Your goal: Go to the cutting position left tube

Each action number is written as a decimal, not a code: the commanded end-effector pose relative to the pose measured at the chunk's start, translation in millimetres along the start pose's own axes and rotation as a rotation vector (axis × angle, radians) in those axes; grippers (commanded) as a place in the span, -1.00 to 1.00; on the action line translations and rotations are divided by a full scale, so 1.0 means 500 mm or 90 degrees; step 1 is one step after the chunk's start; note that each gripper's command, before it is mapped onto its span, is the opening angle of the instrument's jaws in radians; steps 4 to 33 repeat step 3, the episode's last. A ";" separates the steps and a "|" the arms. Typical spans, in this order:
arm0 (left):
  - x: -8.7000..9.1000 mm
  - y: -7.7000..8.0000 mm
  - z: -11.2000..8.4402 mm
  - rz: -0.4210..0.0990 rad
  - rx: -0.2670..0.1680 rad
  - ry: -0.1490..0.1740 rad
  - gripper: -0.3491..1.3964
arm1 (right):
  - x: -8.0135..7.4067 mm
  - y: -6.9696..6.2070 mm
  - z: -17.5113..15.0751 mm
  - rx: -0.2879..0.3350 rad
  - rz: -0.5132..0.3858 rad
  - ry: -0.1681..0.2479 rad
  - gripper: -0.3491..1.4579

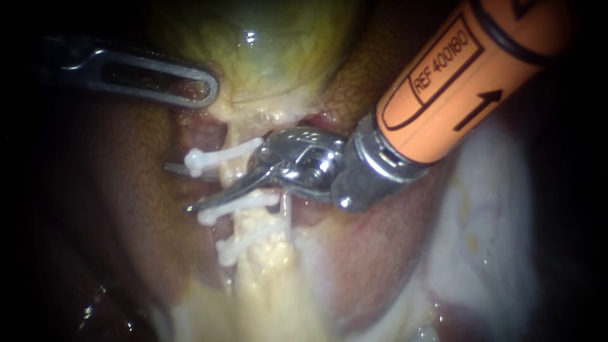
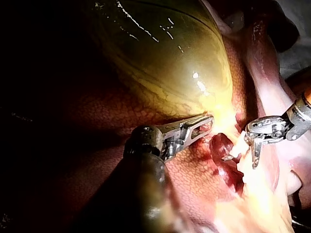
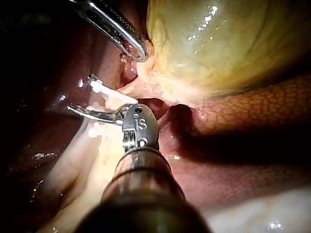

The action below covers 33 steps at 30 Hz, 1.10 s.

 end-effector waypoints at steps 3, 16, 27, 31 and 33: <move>-0.0001 0.0000 0.0000 0.000 0.000 0.000 -1.00 | -0.0007 0.0006 -0.0002 -0.002 0.002 0.000 0.56; -0.0001 0.0000 0.0000 0.000 0.000 0.000 -1.00 | -0.0007 0.0006 -0.0002 -0.002 0.002 0.000 0.56; -0.0001 0.0000 0.0000 0.000 0.000 0.000 -1.00 | -0.0007 0.0006 -0.0002 -0.002 0.002 0.000 0.56; -0.0001 0.0000 0.0000 0.000 0.000 0.000 -1.00 | -0.0007 0.0006 -0.0002 -0.002 0.002 0.000 0.56; -0.0001 0.0000 0.0000 0.000 0.000 0.000 -1.00 | -0.0007 0.0006 -0.0002 -0.002 0.002 0.000 0.56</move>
